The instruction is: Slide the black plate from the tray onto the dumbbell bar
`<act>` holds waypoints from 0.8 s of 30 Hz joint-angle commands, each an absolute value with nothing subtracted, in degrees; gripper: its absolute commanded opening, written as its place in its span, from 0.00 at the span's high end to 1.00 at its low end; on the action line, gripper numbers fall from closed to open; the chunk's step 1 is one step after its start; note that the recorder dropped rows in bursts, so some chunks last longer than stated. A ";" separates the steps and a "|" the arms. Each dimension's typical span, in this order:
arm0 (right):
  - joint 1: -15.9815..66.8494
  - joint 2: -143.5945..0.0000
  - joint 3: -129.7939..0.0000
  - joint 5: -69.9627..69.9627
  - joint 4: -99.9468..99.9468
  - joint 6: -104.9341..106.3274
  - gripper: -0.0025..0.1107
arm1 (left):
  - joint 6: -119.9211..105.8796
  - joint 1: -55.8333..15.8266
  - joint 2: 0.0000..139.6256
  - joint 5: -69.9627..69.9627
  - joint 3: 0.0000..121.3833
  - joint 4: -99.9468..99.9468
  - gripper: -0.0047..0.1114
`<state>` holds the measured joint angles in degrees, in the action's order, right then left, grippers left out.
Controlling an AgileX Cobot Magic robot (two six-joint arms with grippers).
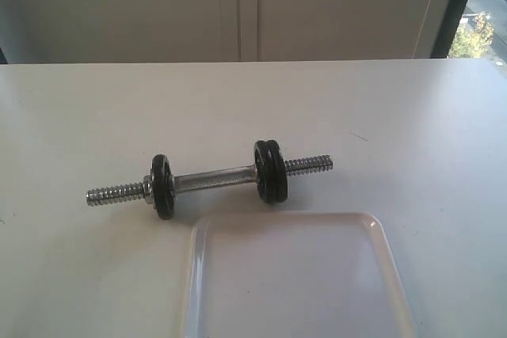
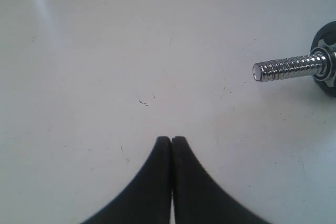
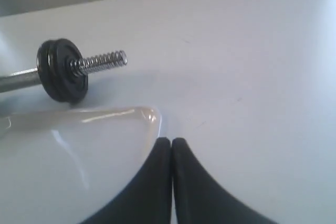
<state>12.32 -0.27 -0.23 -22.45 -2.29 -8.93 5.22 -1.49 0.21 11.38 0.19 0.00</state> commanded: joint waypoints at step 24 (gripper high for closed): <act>6.18 0.00 0.00 -16.64 4.31 -4.28 0.98 | 5.13 -1.28 0.00 11.14 0.00 -0.32 0.96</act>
<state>6.43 -0.27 -0.09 -17.46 3.73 -4.86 5.22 -1.49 0.21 11.38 0.19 0.00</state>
